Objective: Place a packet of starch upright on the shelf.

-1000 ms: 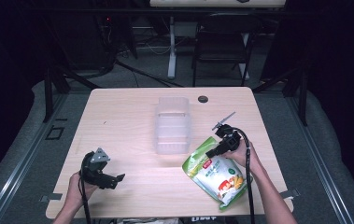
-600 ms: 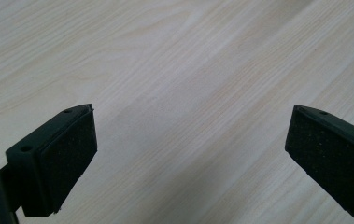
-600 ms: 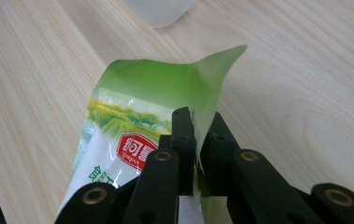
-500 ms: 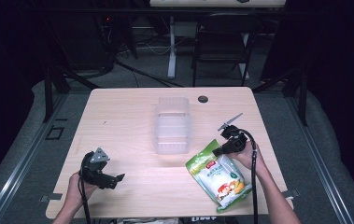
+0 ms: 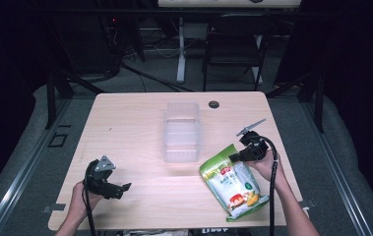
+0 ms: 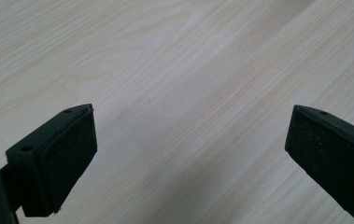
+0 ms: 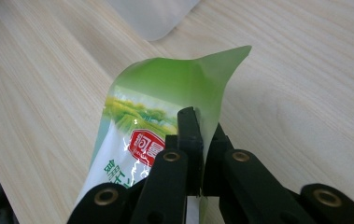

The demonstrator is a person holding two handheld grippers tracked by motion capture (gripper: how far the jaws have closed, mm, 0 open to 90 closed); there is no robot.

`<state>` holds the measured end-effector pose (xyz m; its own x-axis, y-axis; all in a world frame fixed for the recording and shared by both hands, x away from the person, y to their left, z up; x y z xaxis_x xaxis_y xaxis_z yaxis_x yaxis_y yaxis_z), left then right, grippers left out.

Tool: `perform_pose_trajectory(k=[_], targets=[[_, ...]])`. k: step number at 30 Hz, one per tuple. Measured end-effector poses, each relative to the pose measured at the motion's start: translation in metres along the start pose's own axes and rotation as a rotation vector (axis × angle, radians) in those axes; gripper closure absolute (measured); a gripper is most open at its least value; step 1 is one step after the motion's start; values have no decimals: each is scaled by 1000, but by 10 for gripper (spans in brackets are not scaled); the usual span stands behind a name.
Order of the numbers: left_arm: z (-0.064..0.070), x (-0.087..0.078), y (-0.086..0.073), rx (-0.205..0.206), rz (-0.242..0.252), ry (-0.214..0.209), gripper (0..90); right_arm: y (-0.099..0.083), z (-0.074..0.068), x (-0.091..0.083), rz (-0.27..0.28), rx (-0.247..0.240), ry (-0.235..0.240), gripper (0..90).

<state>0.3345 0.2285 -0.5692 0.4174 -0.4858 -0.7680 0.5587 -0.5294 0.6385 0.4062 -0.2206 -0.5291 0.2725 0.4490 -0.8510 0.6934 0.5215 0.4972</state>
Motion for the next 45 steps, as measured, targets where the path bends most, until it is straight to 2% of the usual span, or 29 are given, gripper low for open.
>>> perform_pose_trajectory(k=[7, 8, 12, 27, 34, 39, 45], targets=[[0, 0, 0, 0, 0, -1, 23, 2, -4, -12, 51, 24, -3, 900], [0, 0, 0, 1, 0, 0, 23, 2, -3, -13, 54, 9, -1, 900], [0, 0, 0, 0, -1, -2, 23, 3, -5, -19, 72, 22, -10, 900], [0, 0, 0, 1, -1, -1, 23, 9, -13, -47, 149, 3, -21, 900], [0, 1, 1, 0, 2, 3, 24, 10, -15, -58, 194, 11, -25, 900], [0, 1, 1, 0, 3, 5, 24, 14, -21, -71, 230, -7, -28, 900], [0, 2, 2, 1, 9, 10, 24, 17, -26, -79, 256, -23, -38, 900]])
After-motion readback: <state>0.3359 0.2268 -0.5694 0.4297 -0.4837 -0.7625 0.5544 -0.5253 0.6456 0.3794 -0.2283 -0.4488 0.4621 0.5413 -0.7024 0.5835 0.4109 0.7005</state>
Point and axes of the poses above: each handheld gripper's, and its own axes: x roughly forward along the jaws, y roughly out of its top, z roughly to its right, the point moved 4 cm from there along x, roughly forward along the jaws, and after that the axes turned 5 degrees about -y, right-handed, at the moved point
